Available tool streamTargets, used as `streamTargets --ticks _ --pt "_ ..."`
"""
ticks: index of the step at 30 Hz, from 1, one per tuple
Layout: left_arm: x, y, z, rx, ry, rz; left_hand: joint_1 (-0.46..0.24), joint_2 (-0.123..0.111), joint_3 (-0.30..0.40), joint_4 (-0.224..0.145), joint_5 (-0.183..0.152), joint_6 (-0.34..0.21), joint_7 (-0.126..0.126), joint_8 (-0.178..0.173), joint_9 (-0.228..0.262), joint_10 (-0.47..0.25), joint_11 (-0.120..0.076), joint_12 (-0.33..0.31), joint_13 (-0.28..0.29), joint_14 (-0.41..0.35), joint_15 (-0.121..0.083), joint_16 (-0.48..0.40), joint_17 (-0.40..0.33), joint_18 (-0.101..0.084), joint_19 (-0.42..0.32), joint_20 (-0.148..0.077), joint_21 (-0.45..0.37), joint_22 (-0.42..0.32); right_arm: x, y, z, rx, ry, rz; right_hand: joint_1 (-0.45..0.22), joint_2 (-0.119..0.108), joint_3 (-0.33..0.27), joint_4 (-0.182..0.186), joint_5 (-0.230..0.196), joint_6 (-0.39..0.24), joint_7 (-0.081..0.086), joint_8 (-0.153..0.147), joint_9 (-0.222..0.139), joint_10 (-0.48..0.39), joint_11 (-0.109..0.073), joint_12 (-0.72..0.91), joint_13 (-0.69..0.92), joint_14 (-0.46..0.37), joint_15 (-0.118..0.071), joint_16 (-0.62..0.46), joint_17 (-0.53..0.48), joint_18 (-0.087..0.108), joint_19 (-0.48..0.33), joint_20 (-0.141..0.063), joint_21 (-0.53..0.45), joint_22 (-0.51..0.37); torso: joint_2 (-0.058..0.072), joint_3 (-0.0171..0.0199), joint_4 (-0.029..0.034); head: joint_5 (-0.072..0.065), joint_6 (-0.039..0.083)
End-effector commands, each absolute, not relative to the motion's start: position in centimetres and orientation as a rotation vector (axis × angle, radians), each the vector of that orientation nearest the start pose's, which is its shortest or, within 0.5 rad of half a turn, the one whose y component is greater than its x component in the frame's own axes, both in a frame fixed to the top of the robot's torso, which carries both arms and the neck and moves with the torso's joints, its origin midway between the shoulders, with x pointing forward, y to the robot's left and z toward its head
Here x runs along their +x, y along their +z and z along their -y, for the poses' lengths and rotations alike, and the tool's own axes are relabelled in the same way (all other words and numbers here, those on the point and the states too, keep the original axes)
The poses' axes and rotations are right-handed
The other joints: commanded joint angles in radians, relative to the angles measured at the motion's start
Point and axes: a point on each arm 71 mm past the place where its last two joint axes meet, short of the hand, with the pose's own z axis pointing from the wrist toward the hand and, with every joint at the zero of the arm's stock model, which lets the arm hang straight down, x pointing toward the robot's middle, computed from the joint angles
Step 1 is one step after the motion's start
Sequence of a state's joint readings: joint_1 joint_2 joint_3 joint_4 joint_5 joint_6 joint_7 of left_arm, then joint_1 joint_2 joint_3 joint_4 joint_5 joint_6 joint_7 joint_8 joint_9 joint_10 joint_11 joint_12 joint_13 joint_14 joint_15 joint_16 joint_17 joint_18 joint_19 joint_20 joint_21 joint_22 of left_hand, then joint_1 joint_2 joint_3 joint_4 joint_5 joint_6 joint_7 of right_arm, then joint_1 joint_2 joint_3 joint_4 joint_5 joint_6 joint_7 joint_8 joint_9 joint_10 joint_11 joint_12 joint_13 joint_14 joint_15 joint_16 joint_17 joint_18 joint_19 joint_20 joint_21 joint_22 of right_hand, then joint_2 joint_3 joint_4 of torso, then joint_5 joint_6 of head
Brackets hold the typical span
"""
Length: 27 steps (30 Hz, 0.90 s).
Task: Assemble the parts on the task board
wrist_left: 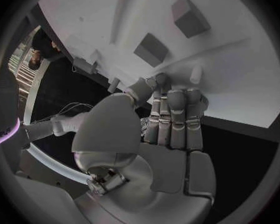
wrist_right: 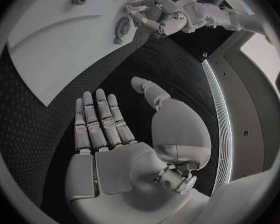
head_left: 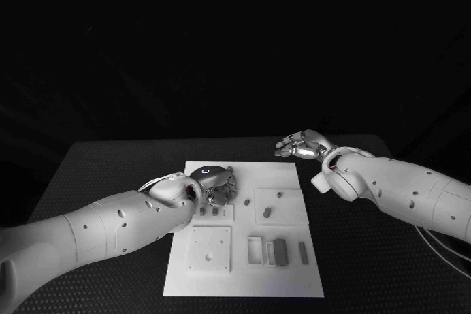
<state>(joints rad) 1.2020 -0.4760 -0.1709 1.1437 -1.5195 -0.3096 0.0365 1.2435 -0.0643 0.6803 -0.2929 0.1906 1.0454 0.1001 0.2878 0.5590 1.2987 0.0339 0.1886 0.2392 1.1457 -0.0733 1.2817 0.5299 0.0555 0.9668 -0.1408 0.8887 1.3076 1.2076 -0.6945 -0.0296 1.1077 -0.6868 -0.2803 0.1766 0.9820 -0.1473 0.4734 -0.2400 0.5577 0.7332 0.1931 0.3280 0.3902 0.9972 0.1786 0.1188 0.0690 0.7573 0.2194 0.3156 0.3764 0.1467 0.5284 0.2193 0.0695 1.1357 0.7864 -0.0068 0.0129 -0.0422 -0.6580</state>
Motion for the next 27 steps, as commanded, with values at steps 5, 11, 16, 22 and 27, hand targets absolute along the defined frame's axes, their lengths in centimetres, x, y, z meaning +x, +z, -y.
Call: streamTargets --ticks 5,11,16,22,27 --pt "51.68 -25.18 -11.17 0.41 -0.662 -1.728 -0.012 -0.001 0.0 0.004 -0.007 0.012 -0.002 0.005 -0.001 0.015 0.001 -0.005 0.003 0.011 -0.003 0.003 -0.003 0.03 0.007 -0.027 0.006 0.012 55.65 -19.88 25.31 0.555 0.973 -1.623 -0.008 0.001 0.0 0.005 0.005 -0.007 0.006 0.006 -0.002 0.002 0.008 -0.003 0.0 -0.01 0.0 0.005 -0.002 -0.007 -0.007 -0.001 -0.003 0.001 0.0 0.0 0.0002 0.0 0.001" --pt "51.8 -25.16 -11.38 0.384 -0.666 -1.729 -0.015 0.0 0.001 0.004 -0.007 0.01 -0.001 0.004 -0.002 0.014 0.001 -0.008 0.003 0.013 -0.003 0.002 -0.004 0.03 0.01 -0.028 0.006 0.012 55.65 -19.88 25.35 0.555 0.972 -1.622 -0.009 0.001 0.0 0.005 0.005 -0.007 0.006 0.006 -0.002 0.002 0.008 -0.004 0.0 -0.01 0.0 0.005 -0.002 -0.007 -0.007 -0.001 -0.003 0.001 -0.001 0.0007 0.0 -0.001 0.001" --pt "51.85 -25.09 -11.4 0.368 -0.675 -1.724 -0.019 -0.007 0.001 0.004 -0.007 0.0 0.003 -0.002 -0.005 0.008 0.004 -0.016 0.001 0.015 -0.001 -0.001 -0.007 0.029 0.012 -0.029 0.005 0.011 55.64 -19.87 25.41 0.556 0.971 -1.621 -0.008 0.001 0.0 0.004 0.005 -0.008 0.006 0.006 -0.002 0.002 0.008 -0.004 0.0 -0.01 0.0 0.006 -0.002 -0.007 -0.007 -0.001 -0.003 0.001 -0.001 0.0007 0.0008 -0.002 0.002" --pt "51.87 -25.05 -11.39 0.363 -0.678 -1.721 -0.02 -0.015 0.002 0.003 -0.01 -0.009 0.007 -0.008 -0.007 0.001 0.007 -0.024 0.0 0.015 0.002 -0.003 -0.009 0.029 0.012 -0.029 0.003 0.011 55.65 -19.88 25.42 0.556 0.97 -1.622 -0.008 0.001 0.0 0.004 0.005 -0.008 0.006 0.006 -0.002 0.002 0.008 -0.004 0.0 -0.01 0.0 0.006 -0.002 -0.007 -0.007 -0.001 -0.003 0.001 -0.001 0.0005 -0.0001 -0.002 0.002" --pt "51.89 -25.03 -11.4 0.361 -0.679 -1.719 -0.019 -0.018 0.002 0.003 -0.01 -0.011 0.008 -0.008 -0.008 0.001 0.007 -0.025 0.0 0.015 0.002 -0.003 -0.01 0.03 0.012 -0.028 0.003 0.011 55.65 -19.88 25.4 0.556 0.97 -1.621 -0.007 0.001 0.0 0.003 0.005 -0.008 0.006 0.006 -0.002 0.002 0.008 -0.004 0.0 -0.01 0.0 0.006 -0.002 -0.007 -0.007 -0.001 -0.003 0.002 -0.001 0.0006 -0.0002 -0.001 0.002"
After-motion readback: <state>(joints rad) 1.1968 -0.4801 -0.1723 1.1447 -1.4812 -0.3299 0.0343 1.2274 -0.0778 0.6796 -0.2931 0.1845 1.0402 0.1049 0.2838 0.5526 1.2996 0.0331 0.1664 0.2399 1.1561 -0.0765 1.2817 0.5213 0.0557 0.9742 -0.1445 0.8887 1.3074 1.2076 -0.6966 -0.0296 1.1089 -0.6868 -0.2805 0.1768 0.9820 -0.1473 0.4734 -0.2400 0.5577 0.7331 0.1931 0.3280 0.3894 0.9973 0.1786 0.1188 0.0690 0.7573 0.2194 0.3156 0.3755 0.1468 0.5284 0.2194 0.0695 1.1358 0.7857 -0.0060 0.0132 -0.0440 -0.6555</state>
